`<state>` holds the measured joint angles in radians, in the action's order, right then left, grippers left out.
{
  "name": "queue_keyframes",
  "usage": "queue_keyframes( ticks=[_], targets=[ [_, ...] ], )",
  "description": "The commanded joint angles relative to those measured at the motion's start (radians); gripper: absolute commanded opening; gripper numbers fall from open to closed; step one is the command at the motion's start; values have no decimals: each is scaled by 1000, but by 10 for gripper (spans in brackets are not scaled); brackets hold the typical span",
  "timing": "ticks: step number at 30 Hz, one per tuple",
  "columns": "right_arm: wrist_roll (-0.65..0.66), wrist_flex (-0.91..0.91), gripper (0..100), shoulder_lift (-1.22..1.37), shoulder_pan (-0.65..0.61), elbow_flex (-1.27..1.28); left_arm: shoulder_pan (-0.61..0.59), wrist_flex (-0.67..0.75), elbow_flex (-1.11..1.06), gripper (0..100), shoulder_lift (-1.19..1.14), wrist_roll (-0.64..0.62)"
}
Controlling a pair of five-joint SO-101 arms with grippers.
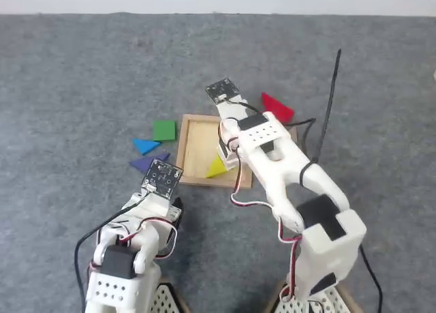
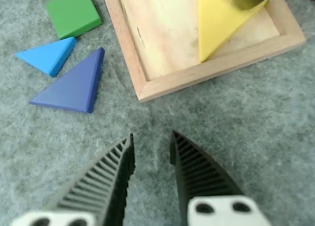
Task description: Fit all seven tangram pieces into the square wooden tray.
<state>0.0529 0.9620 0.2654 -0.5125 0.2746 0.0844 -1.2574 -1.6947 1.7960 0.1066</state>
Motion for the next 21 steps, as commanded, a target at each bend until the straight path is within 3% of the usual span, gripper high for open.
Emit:
queue_keyframes(
  ticks=[1,12,21],
  targets=[
    [12,16,277,76,-10,-95,-8,-3,12,116,17,-9],
    [9,166,277,262,-165,-456,-8,-3,12,116,17,-9],
    [9,278,277,498,-219,-789,-8,-3,12,116,17,-9]
  ],
)
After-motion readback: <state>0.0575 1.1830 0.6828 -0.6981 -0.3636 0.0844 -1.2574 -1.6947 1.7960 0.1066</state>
